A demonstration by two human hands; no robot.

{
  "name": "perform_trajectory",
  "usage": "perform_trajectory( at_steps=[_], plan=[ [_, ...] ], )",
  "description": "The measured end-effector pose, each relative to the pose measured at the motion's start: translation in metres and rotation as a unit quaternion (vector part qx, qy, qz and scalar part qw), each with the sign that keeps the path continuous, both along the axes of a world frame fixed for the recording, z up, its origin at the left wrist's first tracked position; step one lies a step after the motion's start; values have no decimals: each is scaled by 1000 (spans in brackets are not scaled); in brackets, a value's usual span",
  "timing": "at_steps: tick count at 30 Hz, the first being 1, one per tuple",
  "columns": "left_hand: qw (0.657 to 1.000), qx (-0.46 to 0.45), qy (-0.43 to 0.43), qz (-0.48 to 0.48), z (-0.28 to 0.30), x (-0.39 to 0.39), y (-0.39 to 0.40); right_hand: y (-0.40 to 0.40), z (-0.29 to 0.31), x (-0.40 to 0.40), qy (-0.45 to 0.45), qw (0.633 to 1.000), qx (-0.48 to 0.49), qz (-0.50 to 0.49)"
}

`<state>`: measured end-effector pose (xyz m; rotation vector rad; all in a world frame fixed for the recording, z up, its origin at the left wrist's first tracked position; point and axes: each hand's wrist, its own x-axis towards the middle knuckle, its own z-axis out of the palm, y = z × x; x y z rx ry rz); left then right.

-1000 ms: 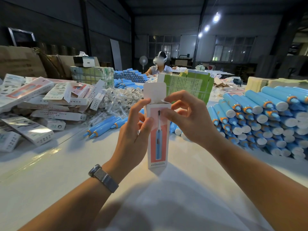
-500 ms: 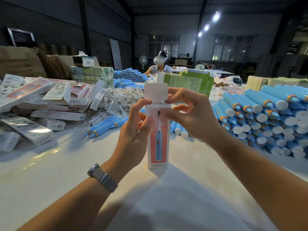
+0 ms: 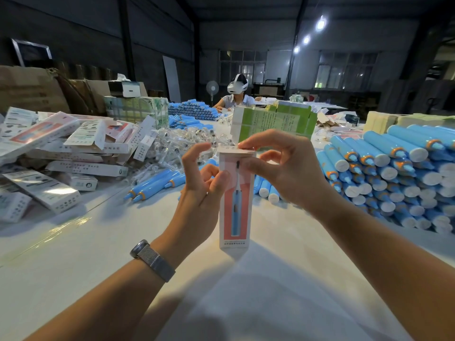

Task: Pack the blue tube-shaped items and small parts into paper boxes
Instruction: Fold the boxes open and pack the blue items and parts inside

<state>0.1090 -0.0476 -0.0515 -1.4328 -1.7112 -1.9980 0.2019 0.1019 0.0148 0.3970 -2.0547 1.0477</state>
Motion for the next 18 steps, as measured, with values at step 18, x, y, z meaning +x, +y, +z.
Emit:
perform_trajectory(
  at_steps=[18],
  plan=[
    [997, -6, 61, 43, -2, 7, 2, -7, 7, 6, -38, 999, 15, -17]
  ],
)
